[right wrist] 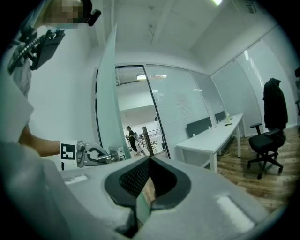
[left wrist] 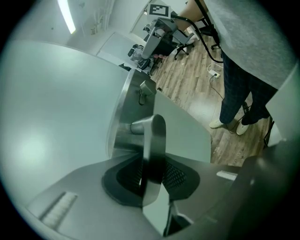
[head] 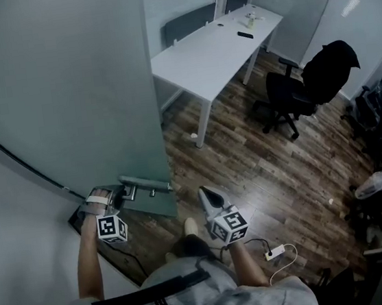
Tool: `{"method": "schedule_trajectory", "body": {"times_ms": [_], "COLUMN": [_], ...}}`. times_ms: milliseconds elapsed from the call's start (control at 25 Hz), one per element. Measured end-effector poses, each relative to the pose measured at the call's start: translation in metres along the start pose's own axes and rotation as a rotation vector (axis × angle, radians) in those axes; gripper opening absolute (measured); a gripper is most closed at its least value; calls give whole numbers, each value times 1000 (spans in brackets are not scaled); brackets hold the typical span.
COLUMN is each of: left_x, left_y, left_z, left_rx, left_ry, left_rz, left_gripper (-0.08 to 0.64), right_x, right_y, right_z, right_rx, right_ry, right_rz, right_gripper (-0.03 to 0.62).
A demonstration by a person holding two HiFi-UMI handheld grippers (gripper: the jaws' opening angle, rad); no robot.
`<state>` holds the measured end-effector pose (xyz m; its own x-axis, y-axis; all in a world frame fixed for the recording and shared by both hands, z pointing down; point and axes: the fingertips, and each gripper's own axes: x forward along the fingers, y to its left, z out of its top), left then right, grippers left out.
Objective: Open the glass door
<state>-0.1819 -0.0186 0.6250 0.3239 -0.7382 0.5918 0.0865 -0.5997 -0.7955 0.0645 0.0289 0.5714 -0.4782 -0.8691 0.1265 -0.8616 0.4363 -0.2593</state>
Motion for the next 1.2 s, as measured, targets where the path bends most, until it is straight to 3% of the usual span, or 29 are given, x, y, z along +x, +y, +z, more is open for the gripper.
{"method": "schedule_trajectory", "body": {"times_ms": [720,1200], "left_x": [-47,-81], "left_y": [-35,-53], "left_z": [-11,-17], "left_rx": [-1,-31], "left_ry": [38,57], "left_rz": [62,55], "left_gripper": [94,106], "right_x": [-24,-24], "right_y": [34,58], "right_z": [-13,-18], "right_rx": [-6,-15], "right_ry": [3,10], "right_rz": [31,73], "right_gripper": [2,2]}}
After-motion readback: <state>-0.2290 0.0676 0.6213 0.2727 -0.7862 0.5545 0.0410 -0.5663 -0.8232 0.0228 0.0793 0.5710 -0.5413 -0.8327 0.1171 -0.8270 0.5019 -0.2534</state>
